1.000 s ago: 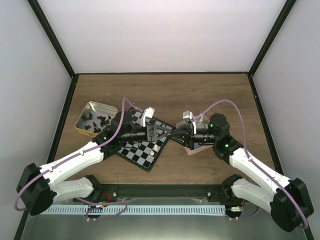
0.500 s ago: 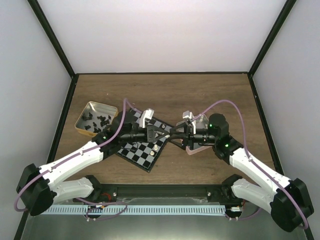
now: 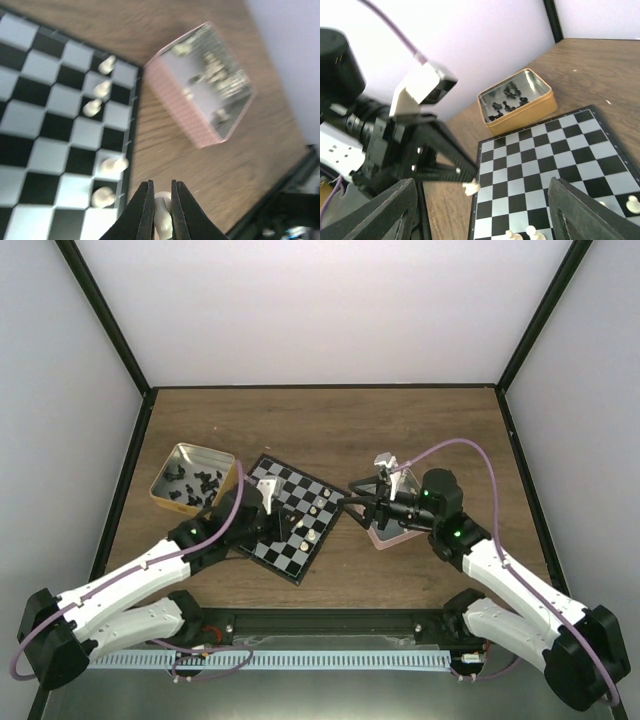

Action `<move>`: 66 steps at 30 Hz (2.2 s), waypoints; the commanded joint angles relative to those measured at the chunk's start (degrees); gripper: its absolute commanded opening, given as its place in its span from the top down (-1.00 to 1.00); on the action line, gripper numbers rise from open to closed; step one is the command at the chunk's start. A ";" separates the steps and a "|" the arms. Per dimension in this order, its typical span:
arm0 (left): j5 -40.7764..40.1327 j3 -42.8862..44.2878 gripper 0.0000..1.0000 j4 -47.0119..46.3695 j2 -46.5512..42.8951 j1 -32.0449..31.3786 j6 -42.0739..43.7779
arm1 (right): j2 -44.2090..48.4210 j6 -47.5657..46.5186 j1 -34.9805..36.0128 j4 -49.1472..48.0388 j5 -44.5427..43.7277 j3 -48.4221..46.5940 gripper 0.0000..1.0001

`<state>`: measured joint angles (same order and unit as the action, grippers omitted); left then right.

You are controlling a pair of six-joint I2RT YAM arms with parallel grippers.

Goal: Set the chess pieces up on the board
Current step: Place the chess piece on the chessboard.

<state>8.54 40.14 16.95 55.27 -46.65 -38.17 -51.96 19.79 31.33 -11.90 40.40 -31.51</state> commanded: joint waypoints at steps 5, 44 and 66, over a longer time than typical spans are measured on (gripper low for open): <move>-20.51 -7.16 0.92 10.18 0.41 -9.75 0.34 | -2.44 1.82 0.39 0.24 -9.31 -0.05 -0.47; -34.05 -8.32 0.79 -5.00 20.29 -24.10 0.66 | -4.76 -0.08 0.40 4.52 -17.42 -1.39 -0.48; -34.32 -8.24 0.26 -3.79 18.45 -24.10 0.11 | -4.37 0.69 0.35 5.41 -17.96 -1.88 -0.48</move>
<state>-25.78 30.72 12.36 76.16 -70.50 -37.63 -57.06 20.38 31.33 -7.55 23.70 -31.46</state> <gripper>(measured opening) 0.319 0.738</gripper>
